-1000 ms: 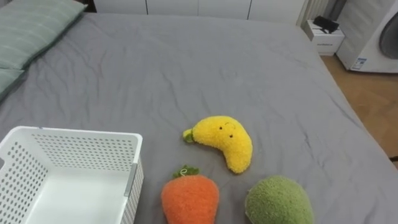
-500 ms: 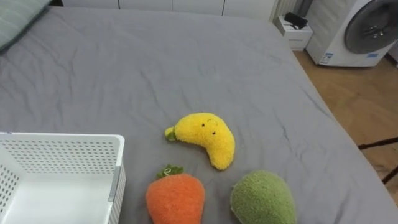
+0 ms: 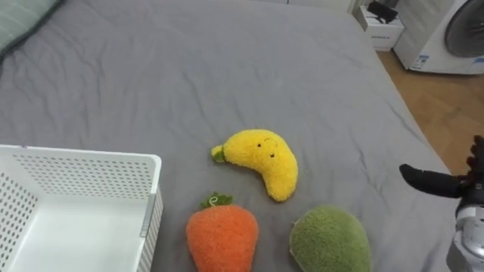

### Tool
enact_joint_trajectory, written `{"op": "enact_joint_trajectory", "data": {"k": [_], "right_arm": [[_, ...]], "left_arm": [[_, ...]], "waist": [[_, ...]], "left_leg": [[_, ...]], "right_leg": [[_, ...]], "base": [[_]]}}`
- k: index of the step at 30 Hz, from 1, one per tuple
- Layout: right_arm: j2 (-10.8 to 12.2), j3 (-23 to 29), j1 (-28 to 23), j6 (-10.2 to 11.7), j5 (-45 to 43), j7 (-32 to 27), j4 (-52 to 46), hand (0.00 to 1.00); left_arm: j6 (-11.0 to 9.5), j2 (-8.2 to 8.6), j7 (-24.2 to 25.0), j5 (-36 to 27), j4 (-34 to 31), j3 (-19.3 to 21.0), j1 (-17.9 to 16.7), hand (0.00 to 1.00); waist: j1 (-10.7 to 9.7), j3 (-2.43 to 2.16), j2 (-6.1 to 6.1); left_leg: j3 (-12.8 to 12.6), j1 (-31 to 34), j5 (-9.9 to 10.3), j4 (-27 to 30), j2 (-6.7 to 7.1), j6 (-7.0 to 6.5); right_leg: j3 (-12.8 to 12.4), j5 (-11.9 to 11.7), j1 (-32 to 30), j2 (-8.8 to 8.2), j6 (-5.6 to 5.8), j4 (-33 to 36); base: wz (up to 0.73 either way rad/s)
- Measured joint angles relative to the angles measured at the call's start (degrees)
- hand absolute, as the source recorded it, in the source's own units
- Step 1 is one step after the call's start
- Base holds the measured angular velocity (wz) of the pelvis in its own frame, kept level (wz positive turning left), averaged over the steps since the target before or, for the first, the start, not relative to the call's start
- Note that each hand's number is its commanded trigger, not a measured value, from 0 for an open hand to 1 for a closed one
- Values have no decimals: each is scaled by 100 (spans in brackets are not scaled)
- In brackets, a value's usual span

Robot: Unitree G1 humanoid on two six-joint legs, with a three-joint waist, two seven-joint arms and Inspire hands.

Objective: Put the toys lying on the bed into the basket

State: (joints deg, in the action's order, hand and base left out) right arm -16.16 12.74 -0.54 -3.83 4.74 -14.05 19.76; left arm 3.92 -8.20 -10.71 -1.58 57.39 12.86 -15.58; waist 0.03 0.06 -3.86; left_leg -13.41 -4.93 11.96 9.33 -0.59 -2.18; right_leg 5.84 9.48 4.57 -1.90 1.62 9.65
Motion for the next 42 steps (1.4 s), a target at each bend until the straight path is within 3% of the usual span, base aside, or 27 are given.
{"op": "enact_joint_trajectory", "data": {"k": [10,20,25,32,42], "right_arm": [[484,-513,-16,5,-50,817,379,0],[502,-917,-95,-7,-57,1477,920,0],[523,-967,-121,-341,-292,1829,1388,0],[504,-937,-120,-381,-726,2181,1474,0],[347,-932,35,-380,-794,2500,2266,0]], "left_arm": [[-50,208,-38,-12,0,-78,-41,0],[-12,219,35,-43,0,-122,-18,0],[133,236,175,-64,-7,-115,-3,0],[251,247,239,13,-73,-59,18,0],[457,191,255,5,-81,-62,31,0]], "waist": [[44,4,73],[59,-22,59],[76,-24,59],[153,-72,-22],[208,-44,-69]], "left_leg": [[102,-59,-4,1,5,7],[157,-102,-4,36,9,6],[161,-120,-4,23,7,6],[200,-133,-6,42,13,9],[277,-146,-5,31,18,10]], "right_leg": [[89,0,120,-3,0,-14],[177,0,216,-12,0,-25],[224,0,203,-22,0,-23],[269,-2,280,-19,-4,-100],[362,-2,344,-27,-4,-104]], "base": [[4],[2],[0],[3],[4]]}}
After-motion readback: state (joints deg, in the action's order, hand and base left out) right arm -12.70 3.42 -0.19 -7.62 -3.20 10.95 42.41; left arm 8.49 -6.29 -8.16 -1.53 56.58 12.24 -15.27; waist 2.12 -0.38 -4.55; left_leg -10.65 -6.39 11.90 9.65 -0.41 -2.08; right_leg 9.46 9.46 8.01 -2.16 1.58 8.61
